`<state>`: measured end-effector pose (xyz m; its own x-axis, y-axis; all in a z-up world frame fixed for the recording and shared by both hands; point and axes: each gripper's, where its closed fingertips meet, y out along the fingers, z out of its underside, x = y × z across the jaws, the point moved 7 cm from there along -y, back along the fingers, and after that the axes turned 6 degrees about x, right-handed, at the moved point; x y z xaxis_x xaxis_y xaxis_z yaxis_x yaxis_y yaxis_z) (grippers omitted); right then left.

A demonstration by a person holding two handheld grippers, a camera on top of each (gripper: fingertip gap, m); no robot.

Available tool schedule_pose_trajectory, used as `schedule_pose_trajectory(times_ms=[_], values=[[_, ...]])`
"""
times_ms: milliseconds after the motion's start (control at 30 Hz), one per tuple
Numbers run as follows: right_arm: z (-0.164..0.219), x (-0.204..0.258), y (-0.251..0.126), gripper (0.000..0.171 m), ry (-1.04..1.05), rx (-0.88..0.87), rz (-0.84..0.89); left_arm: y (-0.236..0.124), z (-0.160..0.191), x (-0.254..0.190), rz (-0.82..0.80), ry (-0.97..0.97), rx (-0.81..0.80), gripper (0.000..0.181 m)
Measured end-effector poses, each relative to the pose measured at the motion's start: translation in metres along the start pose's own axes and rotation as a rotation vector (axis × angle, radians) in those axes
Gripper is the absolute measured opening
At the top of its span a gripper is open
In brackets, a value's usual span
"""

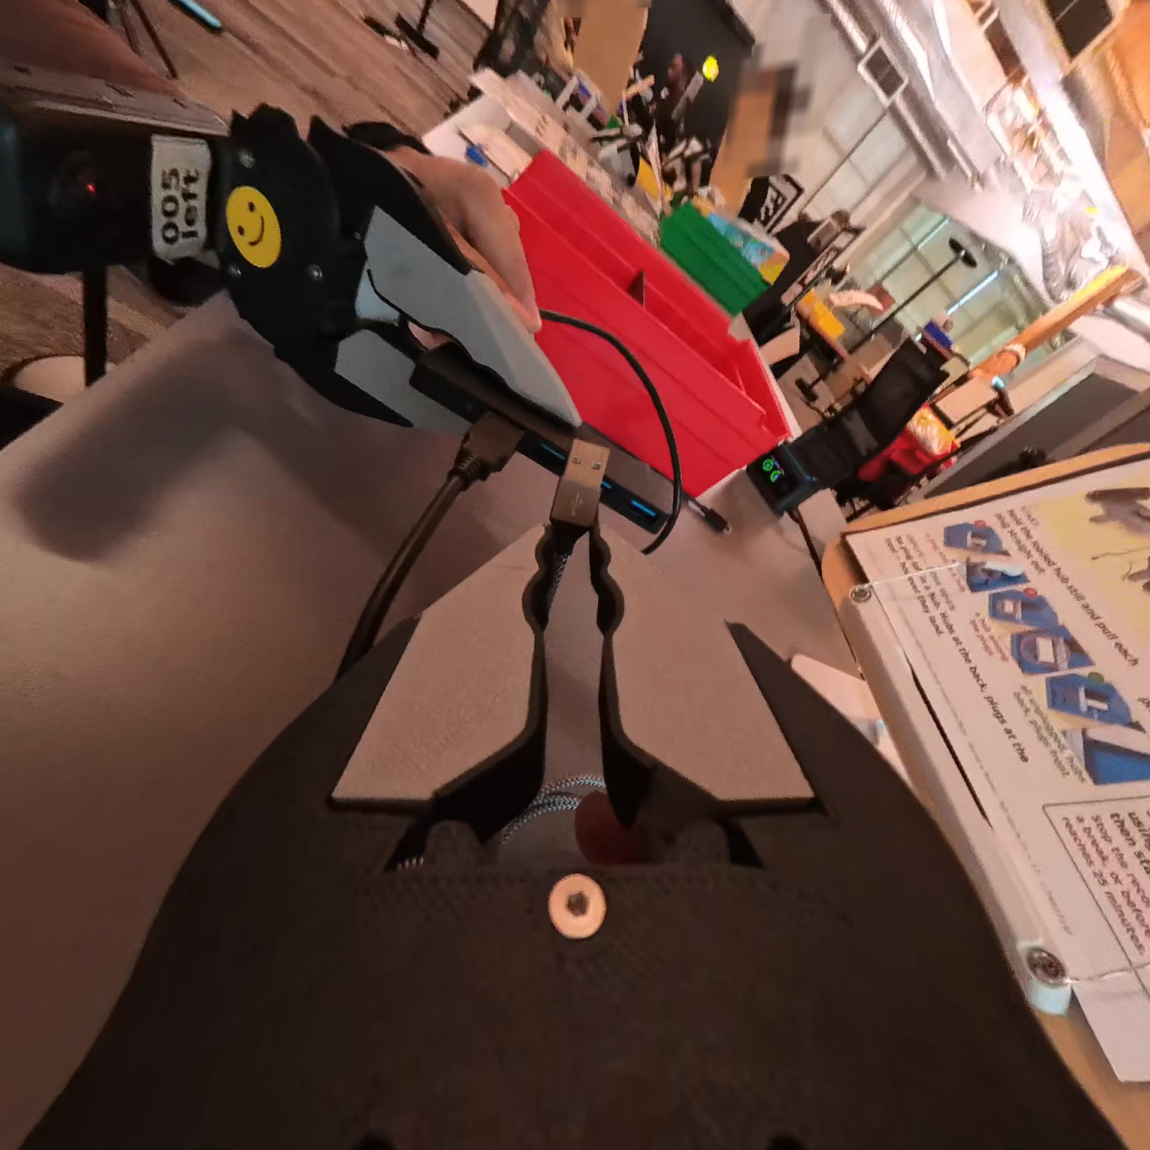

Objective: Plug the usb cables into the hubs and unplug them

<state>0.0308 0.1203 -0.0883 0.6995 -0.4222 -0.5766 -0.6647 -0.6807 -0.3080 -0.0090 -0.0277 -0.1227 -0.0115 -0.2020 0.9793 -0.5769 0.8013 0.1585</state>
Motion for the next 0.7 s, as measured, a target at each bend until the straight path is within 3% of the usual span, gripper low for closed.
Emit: schedule_pose_trajectory(times_ms=[167,400,700], values=[[-0.001,0.001,0.001,0.007,0.051,-0.008,-0.038,-0.001,0.002,0.003,-0.018,-0.006,-0.001,0.009],[0.002,-0.001,0.011,0.007,0.268,0.236,-0.029,0.000,0.004,0.003,0.006,-0.035,0.001,0.009],[0.003,-0.001,0.010,0.007,0.332,0.304,-0.034,0.004,0.003,-0.002,0.039,-0.036,0.011,0.009]])
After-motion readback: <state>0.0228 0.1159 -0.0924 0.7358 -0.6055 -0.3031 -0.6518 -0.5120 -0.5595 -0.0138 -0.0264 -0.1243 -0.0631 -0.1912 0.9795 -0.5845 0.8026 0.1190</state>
